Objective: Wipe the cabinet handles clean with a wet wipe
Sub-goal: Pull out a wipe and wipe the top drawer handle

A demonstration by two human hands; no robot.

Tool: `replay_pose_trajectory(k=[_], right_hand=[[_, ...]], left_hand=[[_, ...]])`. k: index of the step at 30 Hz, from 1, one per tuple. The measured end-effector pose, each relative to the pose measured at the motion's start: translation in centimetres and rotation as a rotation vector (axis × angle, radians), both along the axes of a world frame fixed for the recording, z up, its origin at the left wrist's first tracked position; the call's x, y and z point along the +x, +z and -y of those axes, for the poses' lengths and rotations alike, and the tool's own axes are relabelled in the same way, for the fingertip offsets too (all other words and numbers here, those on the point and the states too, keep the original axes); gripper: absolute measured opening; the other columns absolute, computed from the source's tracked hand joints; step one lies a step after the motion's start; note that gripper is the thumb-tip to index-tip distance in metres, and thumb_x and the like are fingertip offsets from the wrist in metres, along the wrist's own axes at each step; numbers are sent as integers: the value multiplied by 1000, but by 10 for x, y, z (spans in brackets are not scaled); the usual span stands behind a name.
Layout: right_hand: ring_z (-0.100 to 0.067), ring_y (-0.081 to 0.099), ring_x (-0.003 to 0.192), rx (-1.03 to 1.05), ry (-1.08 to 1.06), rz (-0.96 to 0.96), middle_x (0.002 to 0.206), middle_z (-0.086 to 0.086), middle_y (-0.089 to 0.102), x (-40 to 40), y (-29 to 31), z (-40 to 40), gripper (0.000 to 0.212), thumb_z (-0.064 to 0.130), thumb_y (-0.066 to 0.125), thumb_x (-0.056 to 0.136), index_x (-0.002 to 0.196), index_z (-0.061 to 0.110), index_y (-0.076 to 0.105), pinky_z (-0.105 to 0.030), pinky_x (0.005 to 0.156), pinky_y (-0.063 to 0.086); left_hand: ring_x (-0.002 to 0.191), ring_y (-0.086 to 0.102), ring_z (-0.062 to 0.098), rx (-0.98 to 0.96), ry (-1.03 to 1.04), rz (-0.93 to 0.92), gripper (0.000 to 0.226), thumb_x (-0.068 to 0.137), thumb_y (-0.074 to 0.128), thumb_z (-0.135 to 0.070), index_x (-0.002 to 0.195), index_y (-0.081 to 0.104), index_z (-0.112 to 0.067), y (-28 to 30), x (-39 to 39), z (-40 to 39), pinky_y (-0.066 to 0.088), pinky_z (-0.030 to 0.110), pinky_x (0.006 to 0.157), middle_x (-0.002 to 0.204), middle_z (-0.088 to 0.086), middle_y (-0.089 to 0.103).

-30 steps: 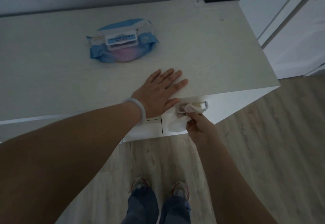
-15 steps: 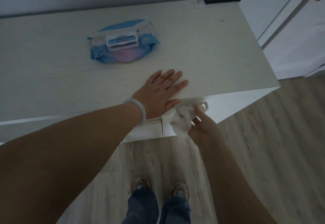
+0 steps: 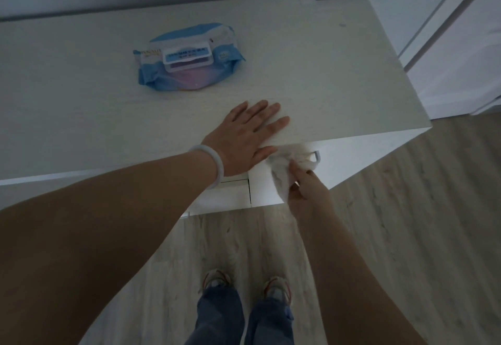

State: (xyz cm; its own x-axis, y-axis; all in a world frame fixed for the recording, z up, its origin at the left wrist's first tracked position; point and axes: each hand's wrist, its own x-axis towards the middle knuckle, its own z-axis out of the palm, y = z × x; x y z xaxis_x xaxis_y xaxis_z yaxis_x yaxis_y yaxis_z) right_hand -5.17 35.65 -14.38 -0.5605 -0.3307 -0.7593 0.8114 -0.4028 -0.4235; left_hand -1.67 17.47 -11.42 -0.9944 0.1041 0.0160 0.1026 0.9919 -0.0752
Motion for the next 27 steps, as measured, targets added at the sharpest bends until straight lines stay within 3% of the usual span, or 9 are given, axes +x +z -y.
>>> replay_pose_trajectory(k=[3, 6, 8, 12, 16, 19, 21, 24, 27], right_hand=[[-19, 73, 86, 25, 66, -42, 97, -10, 74, 10, 4, 13, 11, 2, 67, 87, 98, 3, 69, -32, 80, 58], [-15, 72, 81, 19, -42, -61, 97, -11, 72, -13, 2, -5, 9, -3, 62, 89, 94, 2, 67, -32, 84, 58], [-16, 72, 89, -22, -81, -88, 106, -11, 71, -31, -3, -25, 14, -1, 60, 90, 103, 2, 66, -33, 89, 56], [-20, 68, 98, 35, 78, -135, 114, -13, 67, -28, -13, -43, 16, 7, 52, 97, 107, 2, 64, -33, 93, 53], [-29, 61, 114, 20, 125, -88, 123, -17, 64, -7, -15, -53, 27, 7, 54, 95, 120, -1, 60, -44, 99, 49], [-28, 61, 116, -13, 162, -32, 126, -16, 63, 8, -11, -58, 42, 13, 62, 88, 127, 0, 58, -42, 88, 55], [-28, 62, 114, -28, 183, -18, 129, -16, 61, 14, -5, -55, 54, 17, 68, 79, 129, 0, 57, -40, 76, 59], [-24, 72, 93, -66, 178, 20, 121, -15, 66, 20, 3, -50, 37, 14, 63, 90, 125, 0, 60, -40, 63, 59], [-23, 73, 84, -88, 203, 7, 117, -14, 67, 25, 12, -45, 32, 14, 59, 95, 123, 0, 60, -41, 60, 59]], left_hand=[[151, 12, 25, 0, 2, -4, 63, 99, 17, -54, 156, 13, -27, -1, 0, 0, 16, 49, 120, 164, 4, 11], [151, 14, 25, -12, -2, -13, 63, 100, 18, -53, 156, 14, -27, -2, 0, 1, 16, 49, 120, 164, 4, 12], [150, 14, 25, -19, 0, -15, 62, 100, 19, -53, 156, 13, -27, -2, 0, 1, 16, 48, 120, 164, 4, 12], [150, 13, 26, -15, 7, 3, 63, 99, 15, -53, 156, 11, -27, -1, 0, 0, 15, 48, 121, 164, 5, 10], [150, 16, 26, -27, 19, 8, 63, 99, 14, -52, 156, 14, -25, 3, 4, -2, 16, 47, 121, 163, 6, 15], [149, 19, 28, 16, 100, 11, 61, 99, 17, -46, 155, 19, -23, 2, 9, -16, 16, 48, 121, 162, 7, 18], [149, 20, 30, 45, 193, -21, 61, 96, 29, -37, 155, 22, -21, -3, 20, -33, 16, 48, 121, 162, 8, 20], [149, 19, 29, 91, 269, -67, 71, 89, 49, -26, 155, 24, -17, -9, 43, -53, 13, 45, 121, 162, 8, 19], [150, 17, 28, 147, 249, -90, 71, 86, 47, -20, 154, 25, -13, -8, 65, -55, 11, 44, 122, 162, 10, 19]])
